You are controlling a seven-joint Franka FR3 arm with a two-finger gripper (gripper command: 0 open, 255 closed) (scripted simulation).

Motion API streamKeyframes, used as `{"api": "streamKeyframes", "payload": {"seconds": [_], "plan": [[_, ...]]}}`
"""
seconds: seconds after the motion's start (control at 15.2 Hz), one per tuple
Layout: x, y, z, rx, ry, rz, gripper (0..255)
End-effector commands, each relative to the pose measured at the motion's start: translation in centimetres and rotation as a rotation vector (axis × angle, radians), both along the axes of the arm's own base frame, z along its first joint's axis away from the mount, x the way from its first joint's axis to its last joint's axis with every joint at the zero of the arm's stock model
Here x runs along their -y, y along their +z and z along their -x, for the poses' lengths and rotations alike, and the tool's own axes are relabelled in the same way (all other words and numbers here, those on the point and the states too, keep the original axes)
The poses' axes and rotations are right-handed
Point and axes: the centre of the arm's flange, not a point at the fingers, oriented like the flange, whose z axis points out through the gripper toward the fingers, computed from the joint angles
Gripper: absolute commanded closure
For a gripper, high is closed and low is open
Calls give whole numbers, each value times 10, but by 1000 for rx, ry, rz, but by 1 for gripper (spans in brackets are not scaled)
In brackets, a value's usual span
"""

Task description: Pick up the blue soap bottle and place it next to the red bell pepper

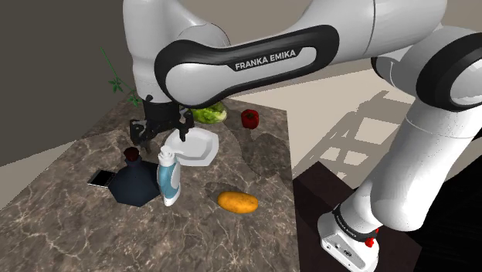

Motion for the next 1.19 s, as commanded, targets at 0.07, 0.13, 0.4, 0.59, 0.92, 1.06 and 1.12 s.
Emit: {"api": "streamKeyframes", "payload": {"seconds": [0.07, 0.13, 0.4, 0.59, 0.92, 1.06, 1.12], "plan": [[-4, -14, -3, 2, -2, -2, 0], [-5, -19, -3, 2, -2, -2, 0], [-5, -38, -3, 2, -2, -2, 0], [-5, -38, -3, 2, -2, -2, 0], [-5, -38, -3, 2, -2, -2, 255], [-5, -38, -3, 2, -2, -2, 255], [-5, -38, -3, 2, -2, -2, 255]]}}
